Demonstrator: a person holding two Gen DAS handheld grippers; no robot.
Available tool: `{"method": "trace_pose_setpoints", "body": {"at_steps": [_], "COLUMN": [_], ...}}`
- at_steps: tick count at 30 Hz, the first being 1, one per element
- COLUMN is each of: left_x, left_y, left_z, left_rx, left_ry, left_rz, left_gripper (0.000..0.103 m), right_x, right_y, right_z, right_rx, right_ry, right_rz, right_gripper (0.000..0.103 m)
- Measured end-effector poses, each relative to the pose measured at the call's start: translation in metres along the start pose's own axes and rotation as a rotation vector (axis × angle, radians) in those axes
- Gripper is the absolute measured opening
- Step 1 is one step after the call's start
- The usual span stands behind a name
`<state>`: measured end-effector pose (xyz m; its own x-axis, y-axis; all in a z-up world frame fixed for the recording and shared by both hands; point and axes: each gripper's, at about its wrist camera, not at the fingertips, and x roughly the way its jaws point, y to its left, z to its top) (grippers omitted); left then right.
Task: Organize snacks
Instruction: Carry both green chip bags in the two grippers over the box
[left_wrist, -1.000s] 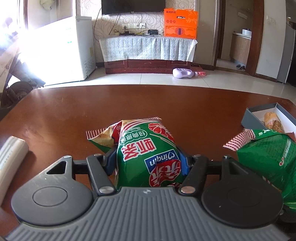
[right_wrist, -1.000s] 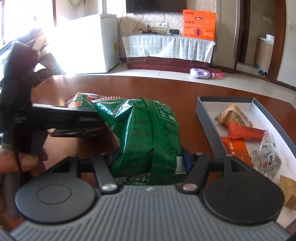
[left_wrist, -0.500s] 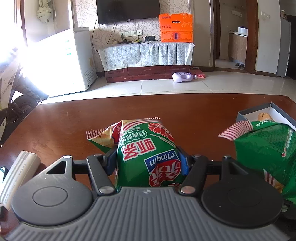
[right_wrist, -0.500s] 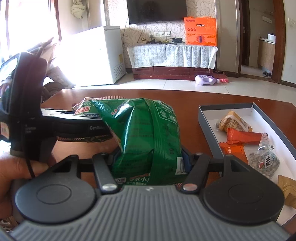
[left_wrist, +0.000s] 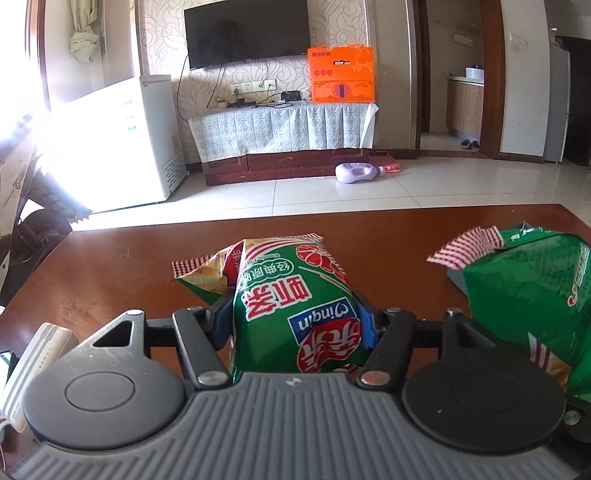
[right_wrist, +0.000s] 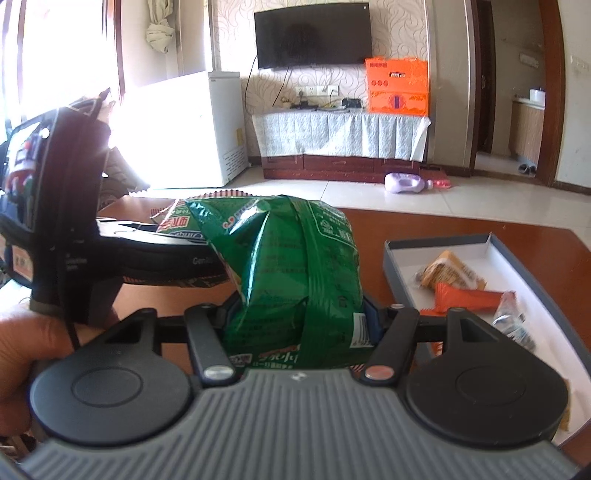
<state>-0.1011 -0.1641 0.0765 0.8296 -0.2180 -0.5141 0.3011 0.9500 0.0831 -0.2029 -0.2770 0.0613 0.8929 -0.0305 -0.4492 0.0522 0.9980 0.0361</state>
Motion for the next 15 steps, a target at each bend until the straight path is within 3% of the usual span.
{"method": "trace_pose_setpoints", "body": {"at_steps": [15], "left_x": [-0.017], "left_y": [-0.039], "left_z": [0.010], "left_rx": [0.022], "left_ry": [-0.044], "left_rz": [-0.048], "left_gripper": [0.069], "right_x": [-0.022], "right_y": [-0.023], "right_z": [0.000], "right_rx": [0.019], "right_ry": [-0.038], "right_rz": [-0.035], "right_gripper": [0.065]}}
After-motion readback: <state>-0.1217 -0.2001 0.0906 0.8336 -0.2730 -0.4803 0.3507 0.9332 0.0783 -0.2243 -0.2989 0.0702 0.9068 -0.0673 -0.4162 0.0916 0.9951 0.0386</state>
